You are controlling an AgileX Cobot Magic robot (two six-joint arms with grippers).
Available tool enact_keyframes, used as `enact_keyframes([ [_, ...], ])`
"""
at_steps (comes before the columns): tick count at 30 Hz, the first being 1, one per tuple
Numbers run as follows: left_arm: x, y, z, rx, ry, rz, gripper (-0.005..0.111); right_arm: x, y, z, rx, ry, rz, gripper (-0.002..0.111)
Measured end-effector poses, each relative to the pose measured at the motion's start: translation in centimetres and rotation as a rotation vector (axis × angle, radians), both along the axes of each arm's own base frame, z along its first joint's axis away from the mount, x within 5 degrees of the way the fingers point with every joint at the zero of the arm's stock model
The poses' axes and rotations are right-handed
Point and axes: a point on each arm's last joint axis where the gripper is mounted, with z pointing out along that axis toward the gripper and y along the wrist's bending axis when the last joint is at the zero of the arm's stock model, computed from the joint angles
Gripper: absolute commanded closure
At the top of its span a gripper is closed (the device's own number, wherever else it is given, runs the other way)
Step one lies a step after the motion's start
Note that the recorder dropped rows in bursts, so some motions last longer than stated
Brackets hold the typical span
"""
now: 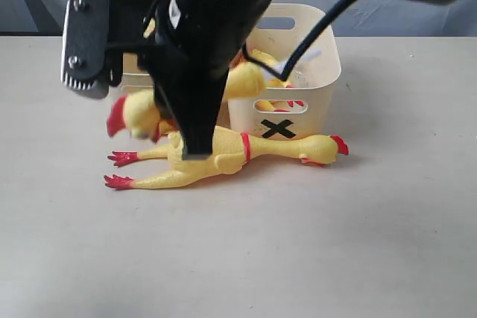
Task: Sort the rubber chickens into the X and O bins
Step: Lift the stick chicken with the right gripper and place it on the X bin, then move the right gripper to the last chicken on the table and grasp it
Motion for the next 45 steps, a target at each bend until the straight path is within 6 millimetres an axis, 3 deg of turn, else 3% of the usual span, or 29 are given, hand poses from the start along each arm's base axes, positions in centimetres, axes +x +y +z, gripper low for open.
enact_keyframes([
  [3,0.0,0.0,0.0,0.000,0.000,0.000,0.107,0.8,-0.7,2.7,0.074,-0.205,-0.023,0.109],
  [7,0.0,0.0,0.0,0.000,0.000,0.000,0.107,4.1,-0.7,4.4,0.314,-0.386,-0.155,0.109],
  [9,0.0,0.0,0.0,0.000,0.000,0.000,0.107,7.1,-1.7,3.5,0.352,-0.413,-0.230,0.109],
  [11,0.0,0.0,0.0,0.000,0.000,0.000,0.107,11.3,-4.1,1.0,0.343,-0.376,-0.387,0.109],
  [12,0.0,0.0,0.0,0.000,0.000,0.000,0.107,12.3,-4.7,0.4,0.348,-0.368,-0.425,0.108],
  [13,0.0,0.0,0.0,0.000,0.000,0.000,0.107,13.9,-5.6,-0.5,0.373,-0.364,-0.478,0.104],
  [15,0.0,0.0,0.0,0.000,0.000,0.000,0.107,15.8,-6.7,-1.5,0.422,-0.366,-0.535,0.081],
  [16,0.0,0.0,0.0,0.000,0.000,0.000,0.107,16.3,-7.1,-1.8,0.438,-0.359,-0.558,0.062],
  [18,0.0,0.0,0.0,0.000,0.000,0.000,0.107,17.4,-8.0,-2.7,0.486,-0.311,-0.636,0.045],
  [19,0.0,0.0,0.0,0.000,0.000,0.000,0.107,17.8,-8.2,-3.3,0.504,-0.276,-0.675,0.045],
  [22,0.0,0.0,0.0,0.000,0.000,0.000,0.107,17.9,-8.3,-3.5,0.516,-0.248,-0.705,0.048],
  [28,0.0,0.0,0.0,0.000,0.000,0.000,0.107,16.3,-9.1,-1.9,0.513,-0.139,-0.786,0.048],
  [33,0.0,0.0,0.0,0.000,0.000,0.000,0.107,13.7,-10.0,-0.4,0.327,-0.082,-0.693,0.048],
  [36,0.0,0.0,0.0,0.000,0.000,0.000,0.107,11.5,-9.7,-1.2,0.150,0.050,-0.553,0.048],
  [39,0.0,0.0,0.0,0.000,0.000,0.000,0.107,10.0,-8.6,-2.0,0.089,0.162,-0.442,0.048],
  [45,0.0,0.0,0.0,0.000,0.000,0.000,0.107,9.4,-6.7,-5.5,-0.018,0.288,-0.376,0.048],
])
